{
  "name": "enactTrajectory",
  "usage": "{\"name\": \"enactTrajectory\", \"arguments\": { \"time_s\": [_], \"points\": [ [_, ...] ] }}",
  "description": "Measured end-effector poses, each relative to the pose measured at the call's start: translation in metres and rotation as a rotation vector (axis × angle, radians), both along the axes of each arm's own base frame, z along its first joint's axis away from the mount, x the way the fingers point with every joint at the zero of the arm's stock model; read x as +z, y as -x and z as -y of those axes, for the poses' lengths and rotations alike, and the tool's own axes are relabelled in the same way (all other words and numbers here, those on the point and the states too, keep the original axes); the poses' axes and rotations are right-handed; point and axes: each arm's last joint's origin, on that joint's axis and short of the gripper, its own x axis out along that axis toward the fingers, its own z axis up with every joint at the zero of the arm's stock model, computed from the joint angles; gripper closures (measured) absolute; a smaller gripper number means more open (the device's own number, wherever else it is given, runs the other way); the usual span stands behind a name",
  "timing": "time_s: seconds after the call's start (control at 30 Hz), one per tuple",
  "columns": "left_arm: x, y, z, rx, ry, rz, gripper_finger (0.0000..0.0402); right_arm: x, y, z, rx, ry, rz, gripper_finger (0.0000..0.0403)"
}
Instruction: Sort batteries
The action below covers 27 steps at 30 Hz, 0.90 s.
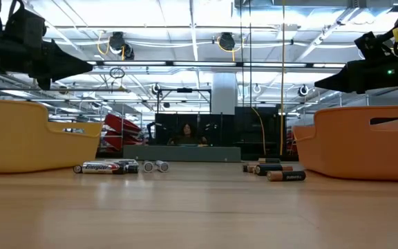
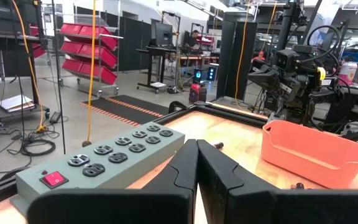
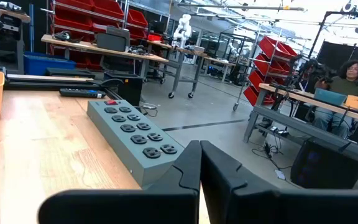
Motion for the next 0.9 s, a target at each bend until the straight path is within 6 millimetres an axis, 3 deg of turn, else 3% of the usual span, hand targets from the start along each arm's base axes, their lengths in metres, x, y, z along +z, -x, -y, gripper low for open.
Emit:
{"name": "enactTrajectory", "arguments": {
  "time_s": [0.9],
  "points": [
    [0.0001,0.0,0.0,0.0,0.0,0.0,0.0386,0.0035,0.0002,-0.0001,0.001,-0.007,0.055,0.0403]
  ]
}}
